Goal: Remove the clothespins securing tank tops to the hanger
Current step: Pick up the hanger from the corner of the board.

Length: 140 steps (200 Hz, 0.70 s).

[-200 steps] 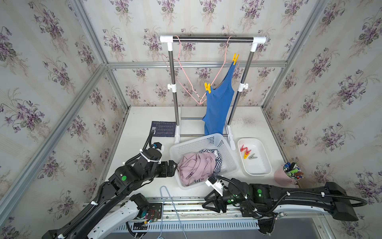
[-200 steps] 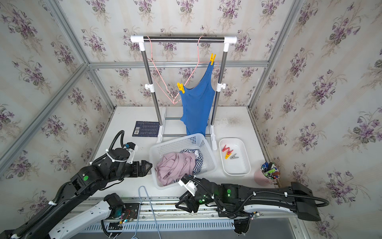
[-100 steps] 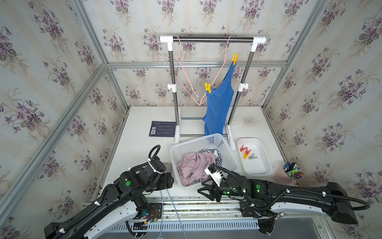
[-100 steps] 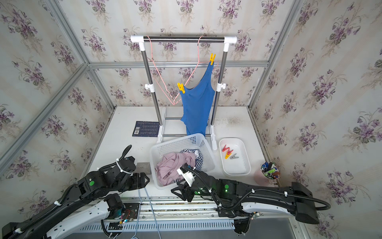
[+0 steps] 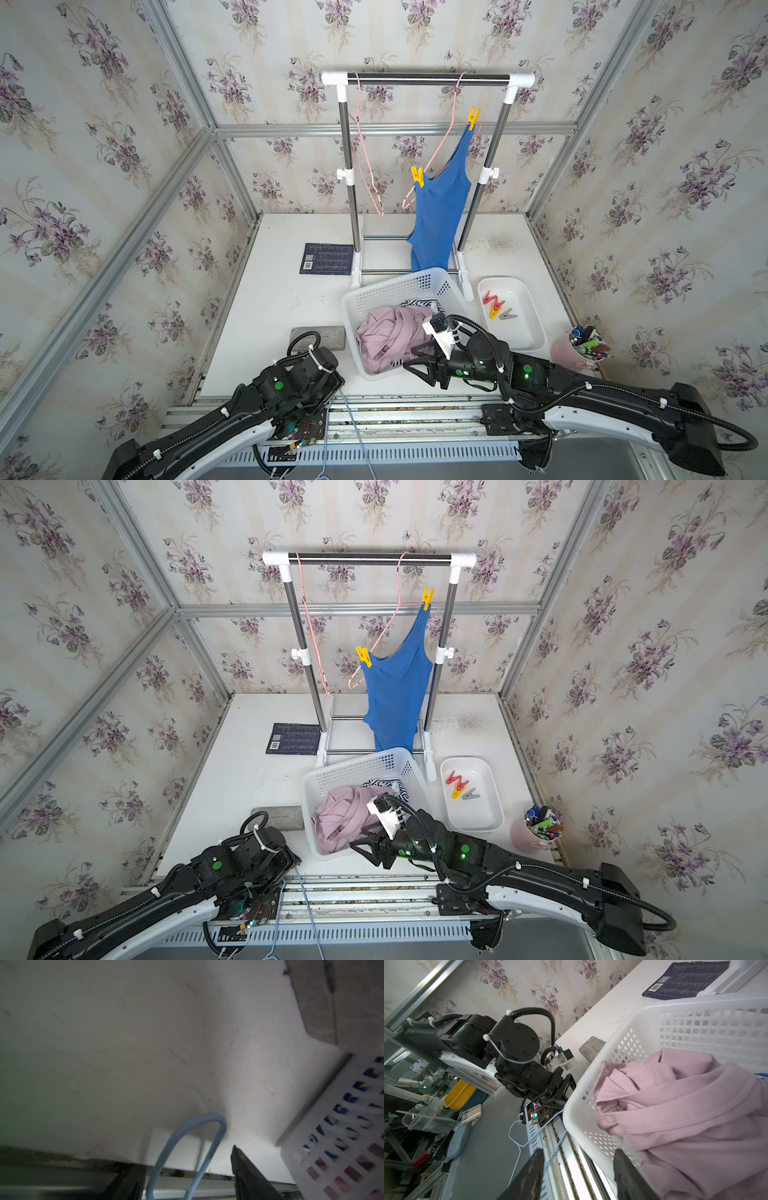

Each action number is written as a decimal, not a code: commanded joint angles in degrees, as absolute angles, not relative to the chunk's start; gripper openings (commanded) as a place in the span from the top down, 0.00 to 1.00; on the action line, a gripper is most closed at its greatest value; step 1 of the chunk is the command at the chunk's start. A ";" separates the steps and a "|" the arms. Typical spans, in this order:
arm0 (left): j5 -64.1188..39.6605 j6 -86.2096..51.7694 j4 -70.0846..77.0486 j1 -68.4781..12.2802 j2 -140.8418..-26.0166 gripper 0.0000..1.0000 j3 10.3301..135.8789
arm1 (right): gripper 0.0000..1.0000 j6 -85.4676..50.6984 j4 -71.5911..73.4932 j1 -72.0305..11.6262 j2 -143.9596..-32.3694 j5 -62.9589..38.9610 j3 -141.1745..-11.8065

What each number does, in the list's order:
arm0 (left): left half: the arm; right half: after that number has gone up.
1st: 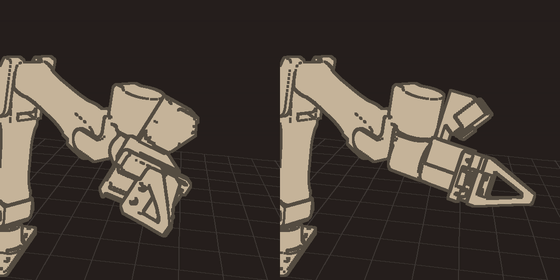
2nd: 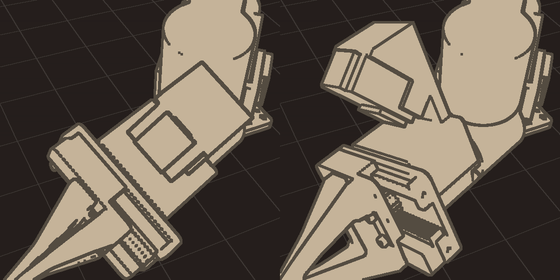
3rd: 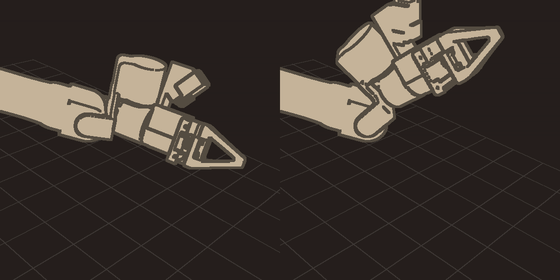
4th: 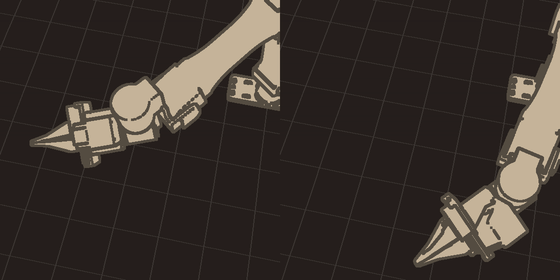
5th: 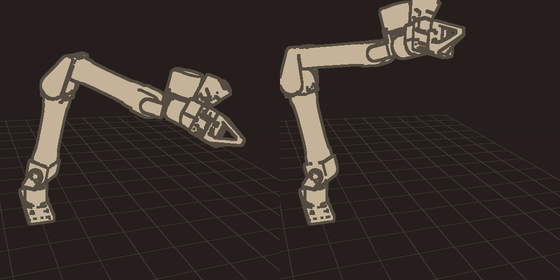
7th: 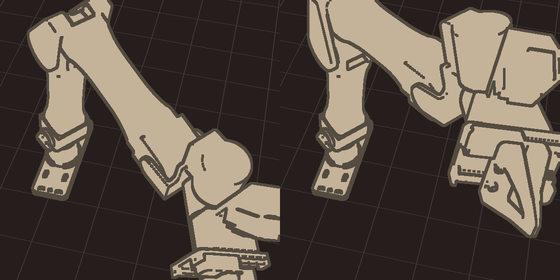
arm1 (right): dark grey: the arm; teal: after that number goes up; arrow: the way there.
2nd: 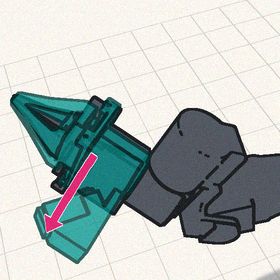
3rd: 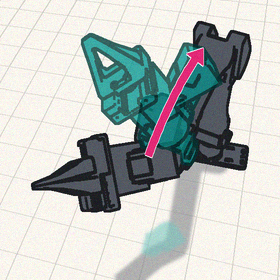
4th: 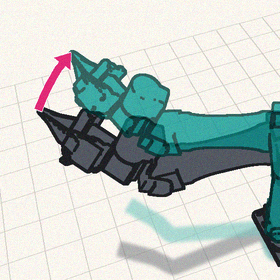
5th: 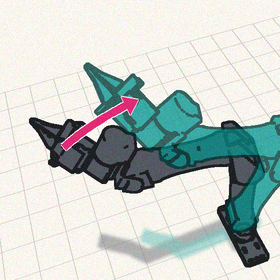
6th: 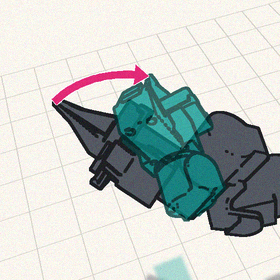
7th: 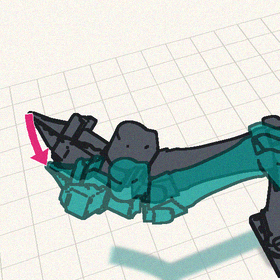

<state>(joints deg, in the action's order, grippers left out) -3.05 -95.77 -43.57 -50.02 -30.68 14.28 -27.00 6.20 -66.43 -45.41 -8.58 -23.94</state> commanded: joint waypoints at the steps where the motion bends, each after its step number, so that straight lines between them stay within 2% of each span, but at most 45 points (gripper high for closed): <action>1: 1.14 -105.13 -35.22 -50.02 -30.69 0.33 15.02 | 0.47 -25.37 7.47 -64.89 -46.52 -12.49 -24.37; 38: 2.25 -105.67 -35.03 -50.01 -36.38 0.34 16.42 | 0.46 -24.81 9.04 -62.69 -46.66 -14.93 -23.60; 73: 2.16 -101.78 -34.14 -50.01 -41.97 0.44 18.12 | 0.46 -23.91 8.02 -60.58 -46.93 -16.76 -23.25; 113: 0.47 -99.52 -34.10 -50.10 -43.24 0.75 18.26 | 0.46 -23.95 8.18 -59.99 -47.30 -17.11 -22.31; 140: -0.26 -98.57 -34.14 -50.10 -43.24 0.90 18.55 | 0.46 -24.84 9.24 -59.88 -46.77 -16.93 -21.03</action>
<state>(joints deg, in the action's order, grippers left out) -7.51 -99.53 -42.00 -50.26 -43.11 18.04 -24.23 7.27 -59.99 -47.18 -16.49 -21.80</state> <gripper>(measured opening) 0.147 0.541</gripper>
